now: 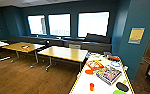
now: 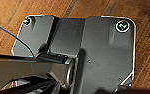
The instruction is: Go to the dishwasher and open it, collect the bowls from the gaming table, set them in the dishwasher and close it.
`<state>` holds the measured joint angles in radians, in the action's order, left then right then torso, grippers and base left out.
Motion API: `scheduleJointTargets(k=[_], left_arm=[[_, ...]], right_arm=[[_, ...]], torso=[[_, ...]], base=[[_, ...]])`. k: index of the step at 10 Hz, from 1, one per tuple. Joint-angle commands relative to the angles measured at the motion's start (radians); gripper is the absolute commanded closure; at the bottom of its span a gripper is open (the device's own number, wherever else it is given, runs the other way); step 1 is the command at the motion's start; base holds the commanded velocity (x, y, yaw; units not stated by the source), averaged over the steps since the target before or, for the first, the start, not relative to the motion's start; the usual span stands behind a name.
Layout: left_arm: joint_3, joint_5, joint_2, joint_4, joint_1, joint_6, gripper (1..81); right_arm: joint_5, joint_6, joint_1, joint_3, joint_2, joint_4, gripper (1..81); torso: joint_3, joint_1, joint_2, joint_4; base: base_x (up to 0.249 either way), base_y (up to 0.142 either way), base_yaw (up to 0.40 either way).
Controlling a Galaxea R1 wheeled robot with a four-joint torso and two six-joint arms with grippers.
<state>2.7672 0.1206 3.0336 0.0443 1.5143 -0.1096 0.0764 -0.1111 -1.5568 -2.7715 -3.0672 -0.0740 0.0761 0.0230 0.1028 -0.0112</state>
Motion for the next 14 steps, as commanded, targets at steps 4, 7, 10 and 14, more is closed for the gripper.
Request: scheduleJointTargets(k=[4, 7, 10, 14], left_arm=[[0.003, -0.044, -0.001, -0.006, -0.056, -0.005, 1.0], [0.003, -0.044, -0.002, -0.004, -0.058, -0.005, 1.0], [0.003, -0.044, -0.001, 0.003, -0.058, -0.006, 1.0], [0.003, -0.044, 0.001, 0.006, -0.058, -0.007, 1.0]], right_arm=[[-0.053, -0.002, 0.046, 0.003, -0.004, -0.001, 1.0], [-0.053, -0.002, 0.045, 0.001, -0.004, -0.001, 1.0], [-0.053, -0.002, 0.045, 0.003, -0.004, -0.001, 1.0], [-0.053, -0.002, 0.045, 0.000, -0.004, -0.001, 1.0]], torso=[[0.000, 0.000, 0.000, 0.000], [0.000, 0.000, 0.000, 0.000], [0.000, 0.000, 0.000, 0.000], [0.000, 0.000, 0.000, 0.000]], base=[[0.000, 0.000, -0.347], [0.000, 0.000, -0.362], [0.000, 0.000, -0.075], [0.000, 0.000, 0.000]])
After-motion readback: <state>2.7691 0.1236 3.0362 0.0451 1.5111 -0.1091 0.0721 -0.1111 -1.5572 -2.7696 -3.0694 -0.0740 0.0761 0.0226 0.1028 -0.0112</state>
